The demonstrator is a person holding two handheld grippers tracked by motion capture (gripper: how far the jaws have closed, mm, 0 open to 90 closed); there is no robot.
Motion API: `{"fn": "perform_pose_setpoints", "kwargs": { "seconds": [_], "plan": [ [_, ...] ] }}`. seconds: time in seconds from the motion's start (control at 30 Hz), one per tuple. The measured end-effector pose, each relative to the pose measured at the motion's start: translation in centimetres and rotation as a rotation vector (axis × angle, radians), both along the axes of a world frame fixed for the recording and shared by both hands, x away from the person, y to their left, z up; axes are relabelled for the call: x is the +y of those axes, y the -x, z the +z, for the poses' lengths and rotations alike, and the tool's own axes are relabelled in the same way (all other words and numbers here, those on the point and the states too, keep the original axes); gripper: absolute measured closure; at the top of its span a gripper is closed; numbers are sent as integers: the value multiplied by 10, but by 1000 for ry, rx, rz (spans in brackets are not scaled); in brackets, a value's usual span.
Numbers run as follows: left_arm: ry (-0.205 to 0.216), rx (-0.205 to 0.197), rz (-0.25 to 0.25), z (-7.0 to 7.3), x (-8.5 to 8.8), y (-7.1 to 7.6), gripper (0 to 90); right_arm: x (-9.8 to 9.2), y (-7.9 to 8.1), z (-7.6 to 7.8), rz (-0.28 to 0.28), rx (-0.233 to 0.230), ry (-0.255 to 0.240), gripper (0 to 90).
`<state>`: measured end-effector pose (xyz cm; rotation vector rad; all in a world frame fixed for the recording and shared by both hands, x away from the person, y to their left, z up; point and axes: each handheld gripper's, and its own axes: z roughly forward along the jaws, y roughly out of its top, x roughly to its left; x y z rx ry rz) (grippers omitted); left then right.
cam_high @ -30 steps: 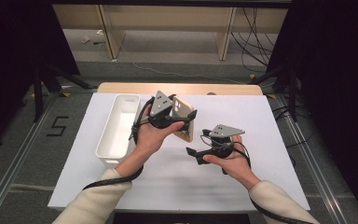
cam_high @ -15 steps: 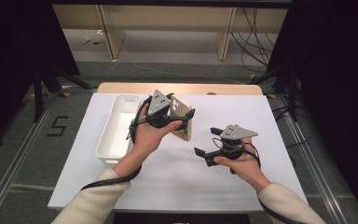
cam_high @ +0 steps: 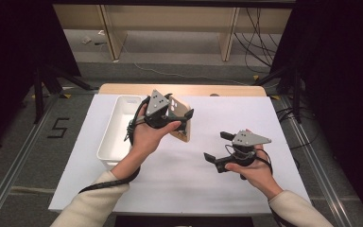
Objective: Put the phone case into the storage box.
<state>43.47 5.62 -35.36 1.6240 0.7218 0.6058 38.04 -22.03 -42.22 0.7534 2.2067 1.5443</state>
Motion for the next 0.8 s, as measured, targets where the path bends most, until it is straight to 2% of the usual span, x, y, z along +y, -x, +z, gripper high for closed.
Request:
{"fn": "perform_pose_setpoints", "kwargs": {
  "seconds": [0.8],
  "plan": [
    [-11, 3, 18, 1, 10, -2, 103, -29, 7, -3, -39, -16, 9, 40]
  ]
}}
